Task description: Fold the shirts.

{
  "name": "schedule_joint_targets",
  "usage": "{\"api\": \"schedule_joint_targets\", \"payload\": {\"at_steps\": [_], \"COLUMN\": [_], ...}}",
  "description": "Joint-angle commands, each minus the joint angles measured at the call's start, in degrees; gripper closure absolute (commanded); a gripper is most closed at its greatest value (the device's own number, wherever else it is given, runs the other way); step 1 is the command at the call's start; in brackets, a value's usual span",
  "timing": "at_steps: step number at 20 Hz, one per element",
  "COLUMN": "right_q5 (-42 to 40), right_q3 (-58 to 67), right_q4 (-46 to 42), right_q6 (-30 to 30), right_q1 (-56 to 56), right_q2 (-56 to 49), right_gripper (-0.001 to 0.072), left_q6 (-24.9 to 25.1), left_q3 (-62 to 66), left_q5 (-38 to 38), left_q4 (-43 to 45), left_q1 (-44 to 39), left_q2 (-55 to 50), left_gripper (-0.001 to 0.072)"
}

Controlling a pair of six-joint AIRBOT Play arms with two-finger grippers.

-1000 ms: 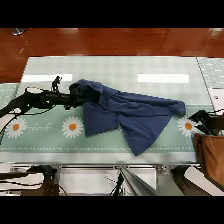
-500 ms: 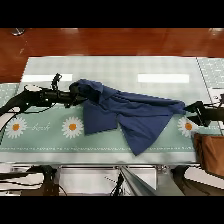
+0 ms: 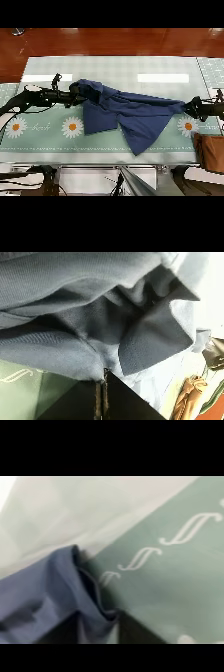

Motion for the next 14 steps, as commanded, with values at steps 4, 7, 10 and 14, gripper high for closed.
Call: {"api": "schedule_joint_targets", "payload": {"at_steps": [4, 7, 10, 14], "right_q5": [5.66, 9.18, 11.28, 7.19], "right_q3": [0.31, 1.97, 12.28, 36.26], "right_q4": [7.19, 12.31, 14.10, 5.33], "right_q6": [-7.06, -8.35, -5.09, 10.71], "right_q1": [0.09, 0.09, 0.76, 9.88], "right_q2": [-0.11, 1.95, 7.63, 12.94], "right_gripper": [0.0692, 0.0693, 0.0694, 0.0694], "left_q6": [0.17, 0.66, 0.66, 1.66], "left_q3": [0.09, 3.15, 13.99, 37.38], "left_q5": [-1.33, -4.59, -5.03, -4.42], "left_q4": [-3.72, -4.04, -4.04, -3.54], "left_q1": [-0.13, 0.48, 2.47, 3.50], "left_q2": [0.37, 2.75, 8.57, 13.70], "left_gripper": [0.0687, 0.0688, 0.0689, 0.0688]}}
